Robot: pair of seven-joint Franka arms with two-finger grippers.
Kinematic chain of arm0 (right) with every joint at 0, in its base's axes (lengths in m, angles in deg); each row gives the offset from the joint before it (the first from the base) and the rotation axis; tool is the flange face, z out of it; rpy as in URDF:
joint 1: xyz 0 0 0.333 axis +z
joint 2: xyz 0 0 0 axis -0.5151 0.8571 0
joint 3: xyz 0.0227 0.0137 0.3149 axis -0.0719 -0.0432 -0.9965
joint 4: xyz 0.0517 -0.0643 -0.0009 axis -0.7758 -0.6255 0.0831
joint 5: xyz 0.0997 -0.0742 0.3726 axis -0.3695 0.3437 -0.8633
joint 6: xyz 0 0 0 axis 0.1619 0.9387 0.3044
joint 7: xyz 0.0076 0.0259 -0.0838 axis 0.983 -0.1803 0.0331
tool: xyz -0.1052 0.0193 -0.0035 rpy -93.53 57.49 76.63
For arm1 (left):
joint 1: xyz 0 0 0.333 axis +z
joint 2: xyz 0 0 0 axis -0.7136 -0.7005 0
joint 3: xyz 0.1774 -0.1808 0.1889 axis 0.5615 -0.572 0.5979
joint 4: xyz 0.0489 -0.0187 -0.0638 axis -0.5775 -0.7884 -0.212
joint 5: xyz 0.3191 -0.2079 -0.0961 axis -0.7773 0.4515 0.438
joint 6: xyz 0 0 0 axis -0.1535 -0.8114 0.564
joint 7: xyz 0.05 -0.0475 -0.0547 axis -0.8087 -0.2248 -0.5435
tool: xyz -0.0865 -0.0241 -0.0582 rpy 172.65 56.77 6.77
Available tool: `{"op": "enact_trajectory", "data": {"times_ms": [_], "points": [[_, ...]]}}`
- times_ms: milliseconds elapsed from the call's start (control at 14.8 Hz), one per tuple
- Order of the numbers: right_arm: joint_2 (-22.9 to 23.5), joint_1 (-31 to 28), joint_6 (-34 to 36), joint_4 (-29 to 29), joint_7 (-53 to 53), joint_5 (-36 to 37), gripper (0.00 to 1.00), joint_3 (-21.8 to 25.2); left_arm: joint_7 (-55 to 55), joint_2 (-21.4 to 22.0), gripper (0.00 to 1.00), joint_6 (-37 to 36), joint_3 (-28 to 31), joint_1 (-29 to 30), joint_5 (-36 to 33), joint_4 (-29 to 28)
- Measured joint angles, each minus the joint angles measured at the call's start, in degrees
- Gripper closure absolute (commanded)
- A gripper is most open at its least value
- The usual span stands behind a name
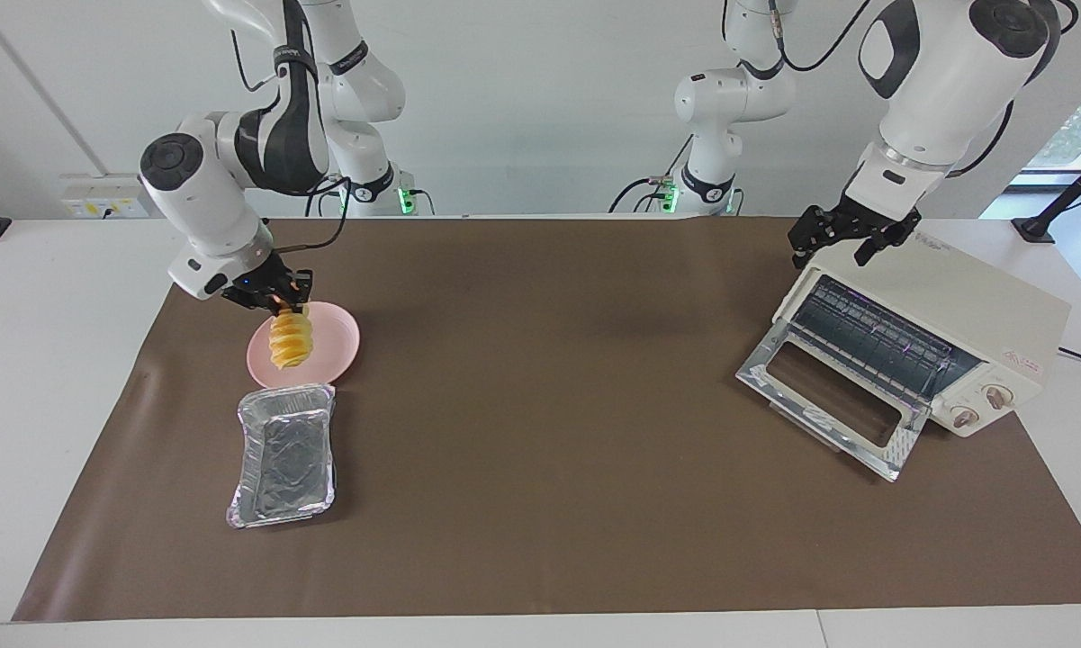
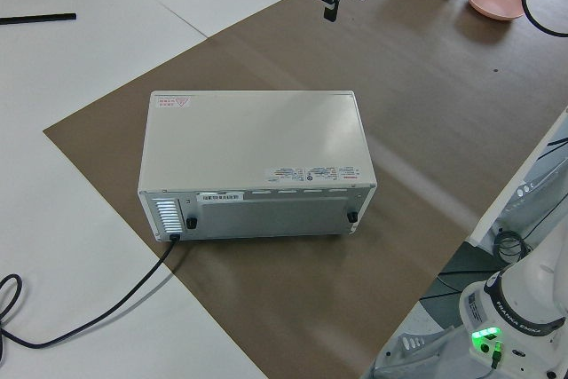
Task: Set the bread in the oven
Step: 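Reach the right gripper down and grasp the bread roll on the pink plate, then lift the bread roll and lower it into the foil tray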
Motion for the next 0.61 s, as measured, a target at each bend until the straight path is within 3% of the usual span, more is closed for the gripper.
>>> {"op": "enact_trajectory", "data": {"times_ms": [270, 608], "points": [[3.1, -0.05, -1.26, 6.83, 1.61, 0.07, 0.67, -0.01, 0.0, 0.0, 0.0, 0.0, 0.0, 0.0, 0.0, 0.0], [13.48, -0.95, -9.25, 15.33, 6.44, 0.08, 0.66, 0.38, 0.0, 0.0, 0.0, 0.0, 0.0, 0.0, 0.0, 0.0]]}}
